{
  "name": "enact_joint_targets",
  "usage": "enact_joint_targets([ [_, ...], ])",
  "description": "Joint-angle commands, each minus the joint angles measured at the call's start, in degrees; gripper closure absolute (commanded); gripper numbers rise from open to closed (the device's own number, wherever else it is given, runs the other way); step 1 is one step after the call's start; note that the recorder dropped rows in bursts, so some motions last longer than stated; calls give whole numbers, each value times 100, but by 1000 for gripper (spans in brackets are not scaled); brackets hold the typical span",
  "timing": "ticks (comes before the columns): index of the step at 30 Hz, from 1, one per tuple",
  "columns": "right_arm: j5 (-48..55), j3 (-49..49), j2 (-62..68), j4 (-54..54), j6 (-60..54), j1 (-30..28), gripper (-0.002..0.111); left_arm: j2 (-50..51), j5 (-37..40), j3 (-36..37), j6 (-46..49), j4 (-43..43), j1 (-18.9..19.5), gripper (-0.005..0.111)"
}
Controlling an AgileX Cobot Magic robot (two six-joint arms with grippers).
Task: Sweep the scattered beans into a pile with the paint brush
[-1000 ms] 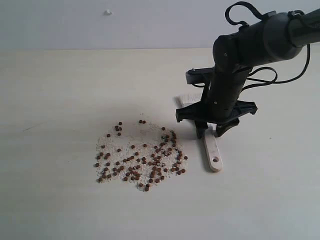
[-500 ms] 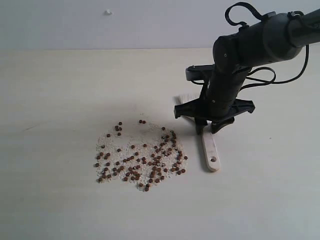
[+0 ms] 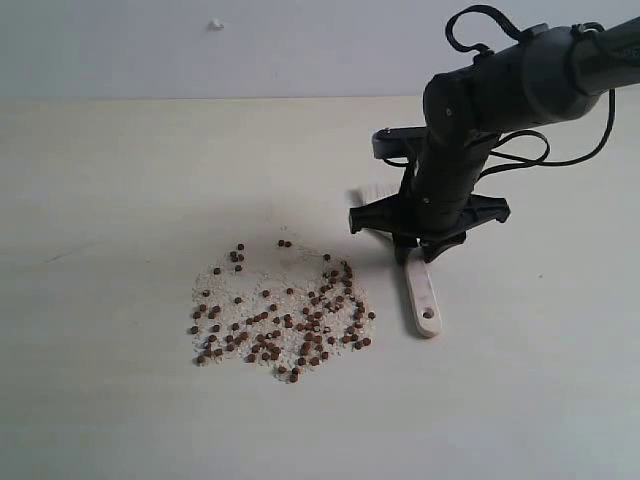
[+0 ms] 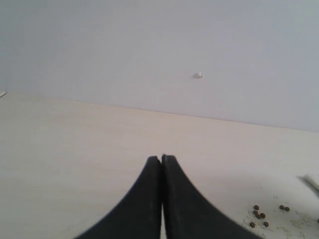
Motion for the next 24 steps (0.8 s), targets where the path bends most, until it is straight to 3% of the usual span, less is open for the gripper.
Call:
enact_joint_targets([
  [1,90,56,127,-184,-49,12,108,-38,-20,-1,4,-23,-29,107],
  [24,517,56,-1247,-653,-395,12,108,-38,-46,-1,-5,-11,-29,107],
])
